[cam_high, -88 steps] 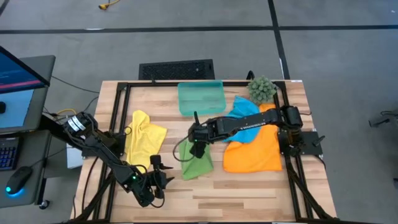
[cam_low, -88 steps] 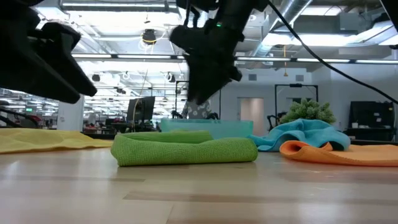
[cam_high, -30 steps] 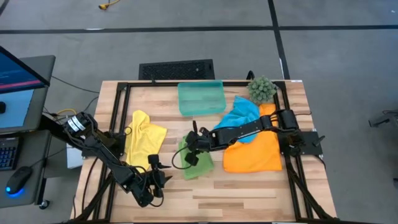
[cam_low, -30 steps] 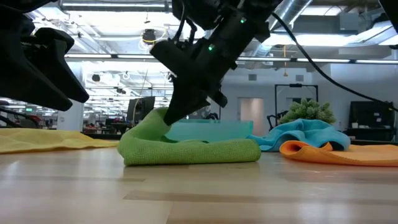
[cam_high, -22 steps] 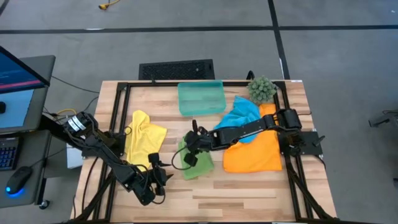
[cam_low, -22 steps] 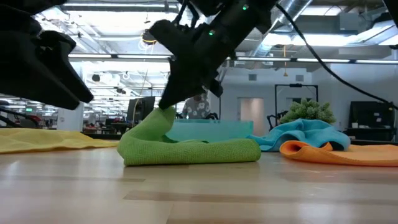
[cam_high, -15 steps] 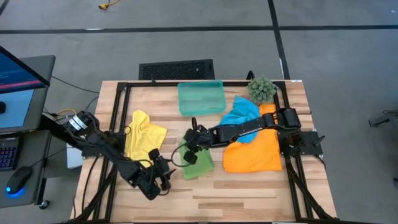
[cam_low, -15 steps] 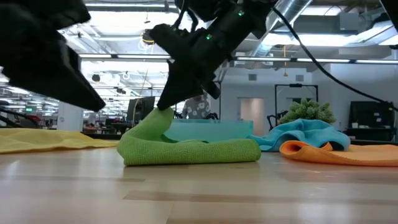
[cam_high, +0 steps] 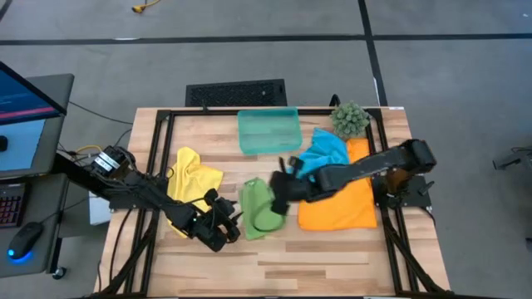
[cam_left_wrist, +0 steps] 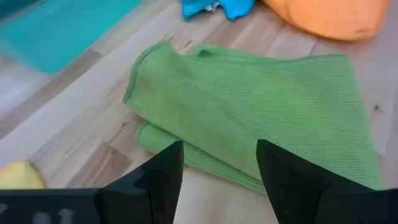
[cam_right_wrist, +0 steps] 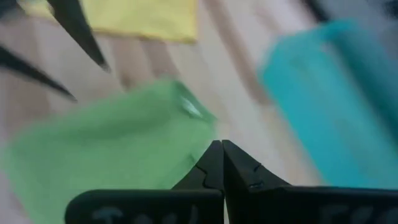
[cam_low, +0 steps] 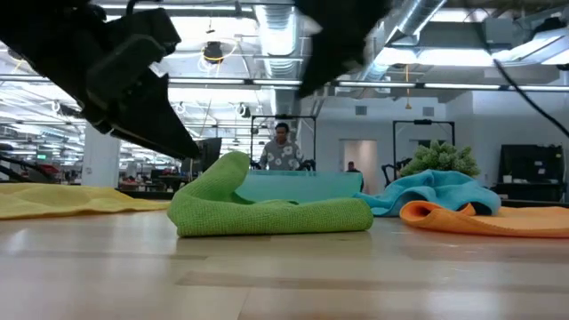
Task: Roll microfiber towels into tight, uniform cylinder then place into a basket
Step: Roll the green microfiber cloth
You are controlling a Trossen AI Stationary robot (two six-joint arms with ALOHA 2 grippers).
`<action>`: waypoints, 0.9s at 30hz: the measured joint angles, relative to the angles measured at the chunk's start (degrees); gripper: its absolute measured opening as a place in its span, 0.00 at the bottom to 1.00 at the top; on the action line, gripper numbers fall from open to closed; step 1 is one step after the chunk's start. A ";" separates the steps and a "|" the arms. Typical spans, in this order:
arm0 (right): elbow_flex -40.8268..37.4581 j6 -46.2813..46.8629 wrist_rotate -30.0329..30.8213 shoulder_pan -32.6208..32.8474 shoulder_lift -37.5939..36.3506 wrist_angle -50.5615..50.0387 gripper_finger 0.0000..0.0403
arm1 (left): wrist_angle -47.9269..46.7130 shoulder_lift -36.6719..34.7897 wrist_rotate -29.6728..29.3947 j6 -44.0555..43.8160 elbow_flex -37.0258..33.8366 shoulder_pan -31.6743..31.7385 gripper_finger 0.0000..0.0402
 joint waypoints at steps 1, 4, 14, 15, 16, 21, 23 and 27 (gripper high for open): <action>-1.26 1.18 2.09 1.31 -1.37 -1.13 0.04 | 0.23 -0.06 -0.23 0.15 0.31 -0.10 0.49; -6.93 5.68 6.12 5.37 -5.73 -1.61 0.05 | 0.33 -0.76 -2.10 0.71 1.49 -0.50 0.49; -16.85 18.65 15.64 13.68 -11.59 -1.02 0.05 | 11.45 -1.09 -2.54 12.07 2.70 2.23 0.49; -16.76 17.86 17.10 13.75 -11.84 -0.88 0.05 | 12.22 -1.09 -2.47 13.19 2.70 2.60 0.49; -16.67 17.04 18.04 13.74 -12.29 -0.93 0.05 | 12.68 -1.09 -2.43 13.80 2.70 3.07 0.49; -15.54 13.27 19.65 11.56 -14.96 -0.67 0.05 | 13.54 -1.09 0.94 15.55 2.70 6.14 0.49; -15.50 12.22 19.72 10.65 -15.97 -0.54 0.04 | 14.19 -1.09 4.58 16.33 2.70 7.48 0.49; -15.45 12.34 19.82 9.55 -16.81 0.55 0.05 | 14.75 -1.09 6.01 18.17 2.70 8.52 0.49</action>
